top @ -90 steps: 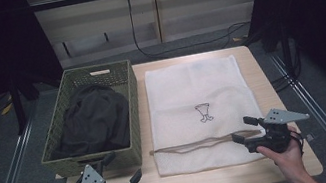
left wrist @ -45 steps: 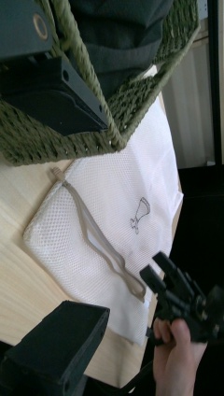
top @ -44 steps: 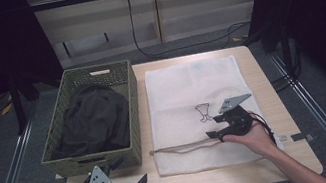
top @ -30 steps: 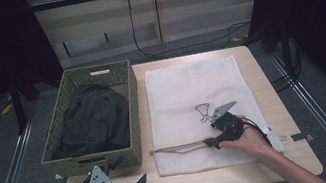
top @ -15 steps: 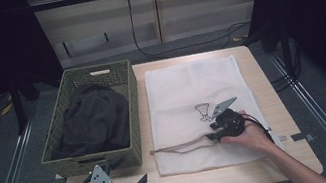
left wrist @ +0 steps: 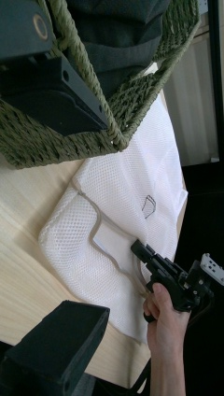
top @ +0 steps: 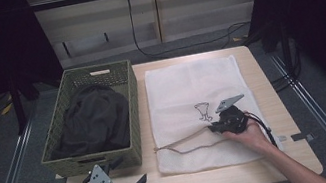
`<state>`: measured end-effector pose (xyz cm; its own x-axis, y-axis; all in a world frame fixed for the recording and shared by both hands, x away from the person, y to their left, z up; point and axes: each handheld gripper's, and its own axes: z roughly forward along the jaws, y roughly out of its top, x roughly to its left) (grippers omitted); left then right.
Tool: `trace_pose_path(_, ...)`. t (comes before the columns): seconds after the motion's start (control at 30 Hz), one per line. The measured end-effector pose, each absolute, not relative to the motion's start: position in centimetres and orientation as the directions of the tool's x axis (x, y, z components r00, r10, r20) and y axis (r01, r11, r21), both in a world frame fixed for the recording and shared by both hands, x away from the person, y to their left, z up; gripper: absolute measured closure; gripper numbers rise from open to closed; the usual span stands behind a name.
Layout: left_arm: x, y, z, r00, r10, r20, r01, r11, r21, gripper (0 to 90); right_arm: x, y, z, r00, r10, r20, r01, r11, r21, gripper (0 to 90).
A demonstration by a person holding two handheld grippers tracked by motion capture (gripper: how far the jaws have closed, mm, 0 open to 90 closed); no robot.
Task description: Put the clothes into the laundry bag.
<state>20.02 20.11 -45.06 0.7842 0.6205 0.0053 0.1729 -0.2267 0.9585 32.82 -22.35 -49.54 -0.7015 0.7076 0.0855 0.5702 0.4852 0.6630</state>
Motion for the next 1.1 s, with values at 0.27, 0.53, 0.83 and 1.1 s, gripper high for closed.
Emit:
trace_pose_path(0.27,20.0,20.2,-45.0,0.78,0.626,0.002,0.166,-0.211,0.963,9.8,32.6,-22.5,-48.8,-0.685,0.721,0.111,0.557,0.419,0.717,86.9)
trace_pose_path(0.53,20.0,20.2,-44.9,0.78,0.625,-0.003,0.159,-0.193,0.968,10.2,32.3,-23.0,-47.7,-0.679,0.724,0.12,0.519,0.359,0.776,86.9)
trace_pose_path(0.83,19.8,20.2,-44.7,0.779,0.626,0.024,0.139,-0.211,0.967,10.6,32.4,-23.4,-45.6,-0.667,0.738,0.102,0.471,0.312,0.825,87.0)
trace_pose_path(1.1,19.8,20.2,-44.7,0.786,0.617,0.021,0.134,-0.204,0.97,10.4,32.7,-23.3,-43.5,-0.661,0.745,0.084,0.42,0.275,0.865,87.0)
